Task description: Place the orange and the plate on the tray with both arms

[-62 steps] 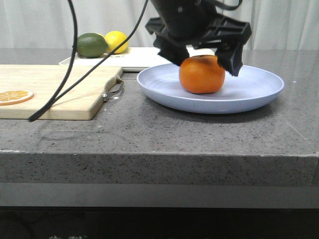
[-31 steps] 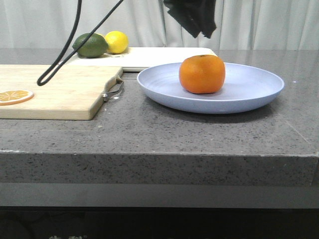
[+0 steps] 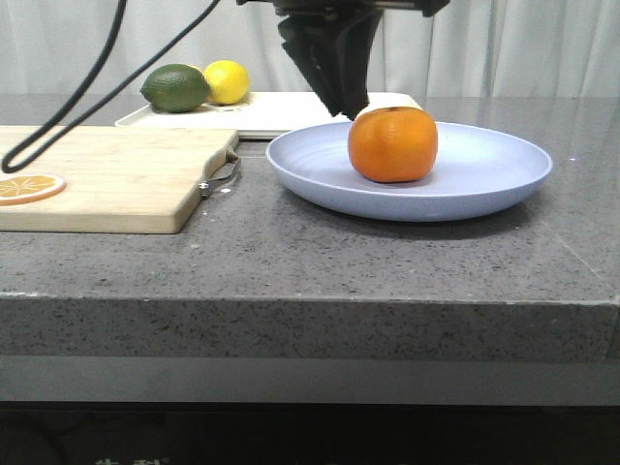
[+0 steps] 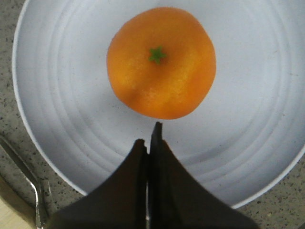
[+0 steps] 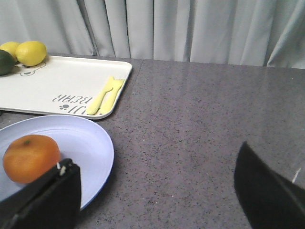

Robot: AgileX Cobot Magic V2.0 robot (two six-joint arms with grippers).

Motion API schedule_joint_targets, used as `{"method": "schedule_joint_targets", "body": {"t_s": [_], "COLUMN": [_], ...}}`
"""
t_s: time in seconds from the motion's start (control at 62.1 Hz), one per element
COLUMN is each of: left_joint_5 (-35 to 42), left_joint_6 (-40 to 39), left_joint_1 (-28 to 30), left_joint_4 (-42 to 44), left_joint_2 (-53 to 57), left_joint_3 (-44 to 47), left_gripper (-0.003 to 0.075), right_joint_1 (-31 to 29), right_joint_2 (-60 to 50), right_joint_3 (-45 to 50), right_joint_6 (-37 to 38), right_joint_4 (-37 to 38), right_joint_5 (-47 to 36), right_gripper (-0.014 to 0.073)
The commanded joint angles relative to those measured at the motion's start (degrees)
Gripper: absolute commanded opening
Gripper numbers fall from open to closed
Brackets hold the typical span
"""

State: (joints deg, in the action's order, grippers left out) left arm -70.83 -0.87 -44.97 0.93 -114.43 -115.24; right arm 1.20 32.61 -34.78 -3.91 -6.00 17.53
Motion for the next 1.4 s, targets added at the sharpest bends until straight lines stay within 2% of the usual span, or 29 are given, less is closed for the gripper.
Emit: {"method": "schedule_joint_targets", "body": {"t_s": [0.0, 0.29, 0.403, 0.612, 0.837, 1.014, 1.159, 1.385], "left_joint_5": [-2.5, -2.5, -2.5, -1.5, 8.2, 17.5, 25.5, 36.0], "left_joint_6": [0.0, 0.0, -1.5, -2.8, -3.5, -3.5, -3.5, -3.5], "left_joint_1": [-0.4, 0.8, 5.3, 18.6, 32.4, 40.3, 43.1, 43.1], "left_joint_4": [0.2, 1.6, 2.3, 2.3, 1.2, 0.1, -0.9, -0.9], "left_joint_2": [4.1, 9.9, 14.2, 23.6, 36.6, 48.1, 58.4, 75.6], "left_joint_3": [-2.8, -0.9, 2.6, 12.2, 29.1, 45.7, 57.7, 72.9], "left_gripper": [-0.0017, -0.0017, -0.0017, -0.0017, -0.0017, -0.0017, -0.0017, -0.0017], "right_joint_1": [0.0, 0.0, 0.0, 0.0, 0.0, 0.0, 0.0, 0.2], "right_joint_2": [0.3, 0.3, 0.3, 0.3, 0.3, 1.0, 3.4, 8.9], "right_joint_3": [-2.1, -2.1, -2.1, -2.1, -2.1, -2.1, -2.1, -2.2], "right_joint_6": [-0.2, -0.2, -0.2, -0.2, -0.2, -0.2, -0.2, -0.2], "right_joint_4": [-0.2, -0.2, -0.2, -0.2, -0.2, -0.2, -0.2, -0.2], "right_joint_5": [-3.7, -3.7, -3.7, -3.7, -3.6, -3.6, -3.6, -5.1], "right_gripper": [0.0652, 0.0652, 0.0652, 0.0652, 0.0652, 0.0652, 0.0652, 0.0652]}}
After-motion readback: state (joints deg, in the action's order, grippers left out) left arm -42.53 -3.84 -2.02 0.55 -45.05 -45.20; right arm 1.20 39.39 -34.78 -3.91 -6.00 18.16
